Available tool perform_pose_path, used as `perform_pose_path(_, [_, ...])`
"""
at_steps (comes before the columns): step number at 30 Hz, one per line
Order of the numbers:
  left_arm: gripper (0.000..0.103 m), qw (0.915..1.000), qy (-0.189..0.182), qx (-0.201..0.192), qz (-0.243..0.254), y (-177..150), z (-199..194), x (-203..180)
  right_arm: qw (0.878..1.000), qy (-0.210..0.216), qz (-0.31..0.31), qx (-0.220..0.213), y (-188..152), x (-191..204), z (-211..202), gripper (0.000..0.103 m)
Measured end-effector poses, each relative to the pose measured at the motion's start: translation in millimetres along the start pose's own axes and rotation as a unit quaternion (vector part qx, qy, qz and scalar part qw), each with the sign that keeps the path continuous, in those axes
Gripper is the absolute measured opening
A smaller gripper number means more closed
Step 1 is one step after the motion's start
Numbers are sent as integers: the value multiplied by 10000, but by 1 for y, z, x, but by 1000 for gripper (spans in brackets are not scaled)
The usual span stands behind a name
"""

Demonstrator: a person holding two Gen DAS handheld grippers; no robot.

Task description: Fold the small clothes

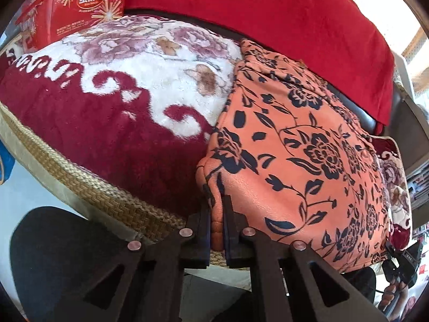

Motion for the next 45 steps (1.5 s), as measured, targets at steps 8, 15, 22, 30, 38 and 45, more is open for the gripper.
perform_pose_path(8, [39, 9997, 27, 54, -226, -2, 5, 6, 9986, -11, -498, 174, -3, 25, 7, 28])
perform_pose_path(15, [43, 9994, 0, 34, -330, -5, 2, 12, 9996, -25, -214, 186, -10, 15, 9, 30])
perform_pose_path(22, [7, 9999, -119, -7, -36, -4, -5, -1, 9998, 87, -54, 171, -14, 11, 9, 8])
perform_pose_path(30, [7, 9982, -391, -427, 170, 23, -39, -17, 9983, 562, -96, -137, 5, 37, -16, 8])
perform_pose_path(38, [7, 9998, -176, -8, -55, 10, -15, 6, 9979, 598, 245, 86, -7, 13, 1, 8])
perform_pose_path(45, [7, 9999, -50, 140, -60, 15, -4, 7, 9985, 354, 411, 94, -8, 5, 10, 8])
Point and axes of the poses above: each gripper's, at about its wrist camera, not at the fingertips, and z roughly the way its jaws point, x to its left, y to its top, the point moved 2 cm from there along z, roughly the way its jaws point, and after that the axes turned 15 degrees about -y, right-handed, at the moved point
